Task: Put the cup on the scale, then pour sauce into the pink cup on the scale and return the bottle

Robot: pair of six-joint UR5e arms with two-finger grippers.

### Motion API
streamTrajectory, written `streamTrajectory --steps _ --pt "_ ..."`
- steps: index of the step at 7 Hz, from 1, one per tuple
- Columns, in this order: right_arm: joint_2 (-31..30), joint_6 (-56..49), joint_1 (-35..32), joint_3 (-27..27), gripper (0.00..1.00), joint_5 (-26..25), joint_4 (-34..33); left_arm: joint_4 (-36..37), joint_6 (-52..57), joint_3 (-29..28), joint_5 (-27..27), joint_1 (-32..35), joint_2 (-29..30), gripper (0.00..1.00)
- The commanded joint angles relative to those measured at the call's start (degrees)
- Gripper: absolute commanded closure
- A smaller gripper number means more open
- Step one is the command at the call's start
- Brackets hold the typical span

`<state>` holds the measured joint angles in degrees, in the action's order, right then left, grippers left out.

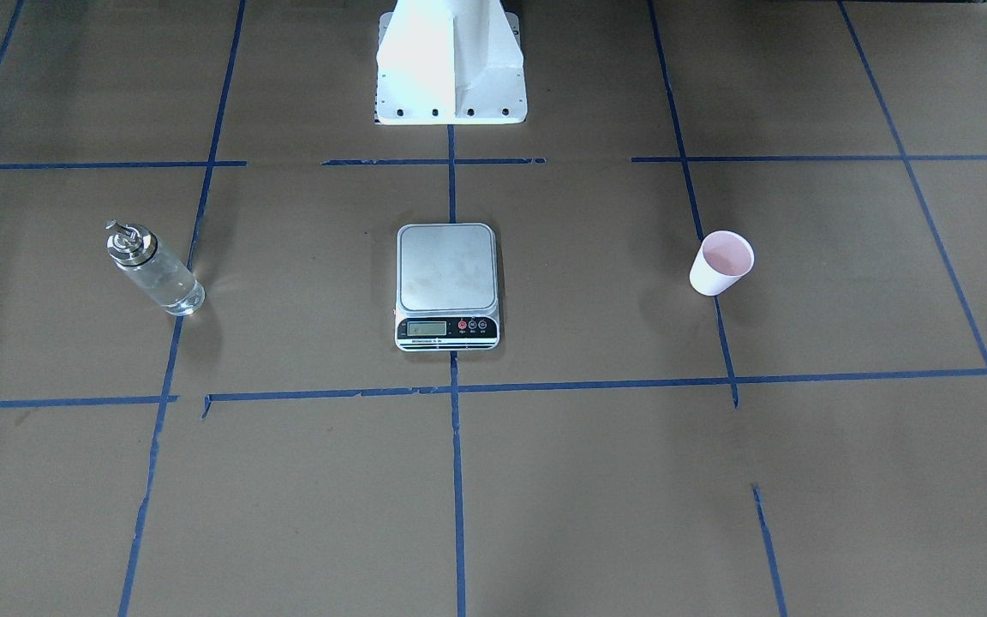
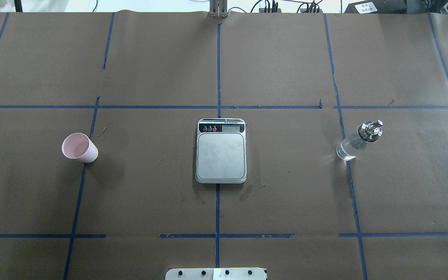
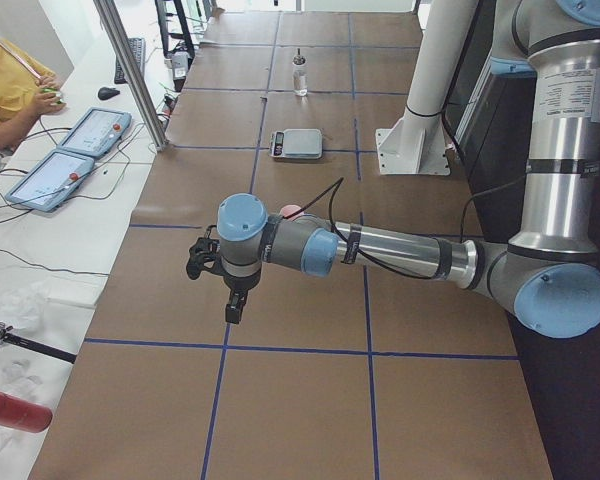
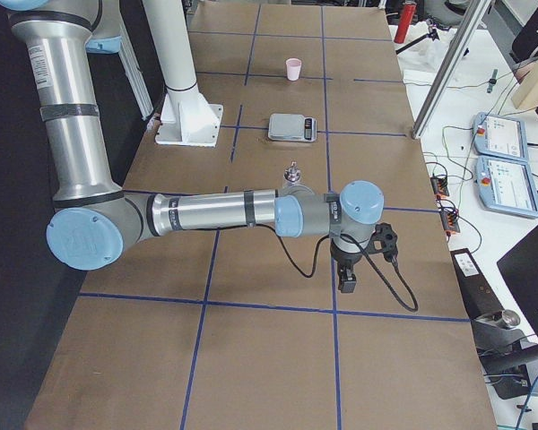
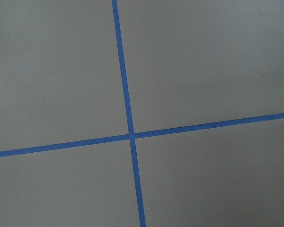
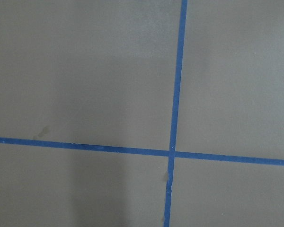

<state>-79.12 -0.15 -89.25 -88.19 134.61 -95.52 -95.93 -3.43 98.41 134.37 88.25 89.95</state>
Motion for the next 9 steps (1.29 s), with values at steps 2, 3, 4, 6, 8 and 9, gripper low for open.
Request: streamTrajectory --steps 2,3,4,6,8,9 --pt "-2.78 0.06 -0.05 -0.13 0.00 0.30 5.83 -0.05 -0.18 1.43 0.02 -2.28 0.57 0.00" --pt "-3.32 0.32 -0.04 0.30 0.00 0.12 8.22 -0.13 -0.35 1.52 0.02 -2.38 0.58 0.00" --pt "-3.32 0.32 0.22 0.30 0.00 0.12 8.33 -0.22 -0.44 0.91 0.10 -2.38 0.58 0.00" --pt "-4.11 0.24 1.35 0.04 0.00 0.83 8.25 -7.82 -0.79 1.35 0.28 -9.63 0.58 0.00" --pt "-3.85 0.24 3.21 -0.92 0.00 0.74 8.42 -12.24 -20.74 4.41 2.66 -20.44 1.97 0.00" --pt "-4.37 0.15 3.21 -1.45 0.00 0.91 8.51 -12.44 -22.05 4.08 2.83 -21.27 2.42 0.00"
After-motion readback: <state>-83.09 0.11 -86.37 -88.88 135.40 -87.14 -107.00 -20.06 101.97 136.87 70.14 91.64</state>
